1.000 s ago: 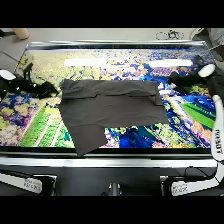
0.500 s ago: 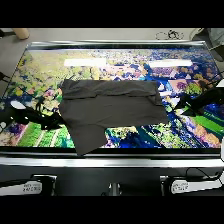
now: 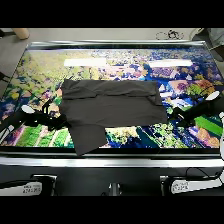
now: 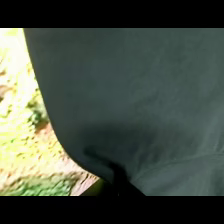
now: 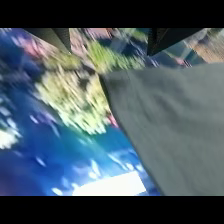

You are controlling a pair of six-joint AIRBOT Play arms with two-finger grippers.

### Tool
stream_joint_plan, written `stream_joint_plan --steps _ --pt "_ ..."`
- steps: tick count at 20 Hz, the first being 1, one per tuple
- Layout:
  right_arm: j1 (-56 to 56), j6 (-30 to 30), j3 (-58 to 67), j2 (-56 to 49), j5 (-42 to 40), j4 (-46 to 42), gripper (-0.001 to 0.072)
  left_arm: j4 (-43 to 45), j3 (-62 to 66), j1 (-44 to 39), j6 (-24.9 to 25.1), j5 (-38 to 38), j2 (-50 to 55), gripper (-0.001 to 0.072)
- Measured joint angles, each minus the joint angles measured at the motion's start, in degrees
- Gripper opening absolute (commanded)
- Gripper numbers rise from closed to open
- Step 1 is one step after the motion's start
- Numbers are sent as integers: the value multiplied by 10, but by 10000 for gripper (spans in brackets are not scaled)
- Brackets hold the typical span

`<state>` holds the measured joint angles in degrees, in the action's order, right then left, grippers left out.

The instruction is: Fold the shirts.

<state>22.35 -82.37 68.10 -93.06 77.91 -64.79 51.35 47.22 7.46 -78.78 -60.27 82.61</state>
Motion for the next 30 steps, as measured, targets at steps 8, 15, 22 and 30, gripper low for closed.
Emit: stream_joint_plan --steps 8,15,22,30 --pt "-57 2 -6 -20 -126 19 17 1 10 3 3 -5 -54 29" --pt "-64 15 207 202 -136 16 17 -1 378 57 15 -38 -223 30" --pt "-63 4 367 500 -207 -62 17 73 737 71 -28 10 -367 31" --pt "-64 -22 384 516 -95 -102 17 134 710 72 -52 -76 -388 31"
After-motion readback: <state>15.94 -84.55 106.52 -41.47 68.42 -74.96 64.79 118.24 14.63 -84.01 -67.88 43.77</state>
